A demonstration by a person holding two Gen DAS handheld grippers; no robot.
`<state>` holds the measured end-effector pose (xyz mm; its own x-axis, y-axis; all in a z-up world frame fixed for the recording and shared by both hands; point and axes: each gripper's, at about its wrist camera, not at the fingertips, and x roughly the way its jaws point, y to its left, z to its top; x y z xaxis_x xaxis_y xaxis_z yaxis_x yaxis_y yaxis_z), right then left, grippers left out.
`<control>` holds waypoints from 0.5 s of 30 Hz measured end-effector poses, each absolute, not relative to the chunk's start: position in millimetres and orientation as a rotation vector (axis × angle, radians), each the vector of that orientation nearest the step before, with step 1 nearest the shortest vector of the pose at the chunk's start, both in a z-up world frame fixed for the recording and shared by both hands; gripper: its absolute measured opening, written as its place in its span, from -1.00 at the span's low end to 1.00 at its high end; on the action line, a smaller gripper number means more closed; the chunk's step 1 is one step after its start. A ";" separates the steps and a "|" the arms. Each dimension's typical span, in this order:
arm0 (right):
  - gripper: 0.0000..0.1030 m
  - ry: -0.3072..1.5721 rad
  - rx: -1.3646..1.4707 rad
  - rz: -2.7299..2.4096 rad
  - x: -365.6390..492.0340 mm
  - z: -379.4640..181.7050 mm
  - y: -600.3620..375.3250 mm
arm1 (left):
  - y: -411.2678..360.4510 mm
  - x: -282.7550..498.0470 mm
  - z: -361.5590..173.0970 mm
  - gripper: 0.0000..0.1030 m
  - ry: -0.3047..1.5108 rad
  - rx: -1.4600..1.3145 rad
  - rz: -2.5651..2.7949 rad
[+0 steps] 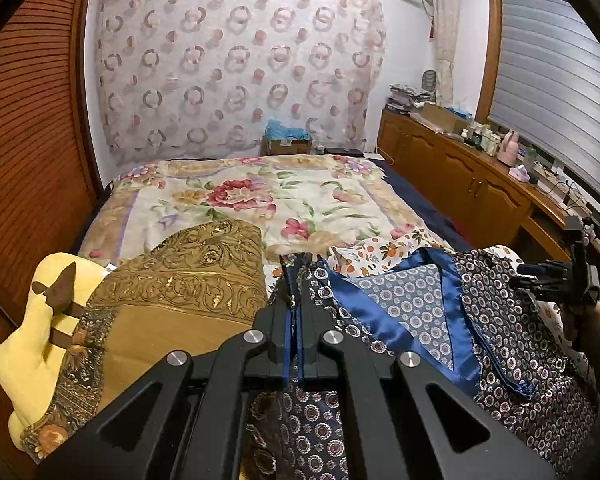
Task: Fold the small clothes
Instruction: 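Lift the shirt with the left tool while the right tool grasps its hem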
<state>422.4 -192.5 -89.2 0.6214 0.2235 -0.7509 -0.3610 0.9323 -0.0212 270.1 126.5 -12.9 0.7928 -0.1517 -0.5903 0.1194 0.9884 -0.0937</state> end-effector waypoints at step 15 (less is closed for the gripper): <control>-0.92 0.798 -0.258 0.410 430.6 -81.7 -161.4 | 129.6 235.8 1.4 -0.95 0.584 -0.106 -0.192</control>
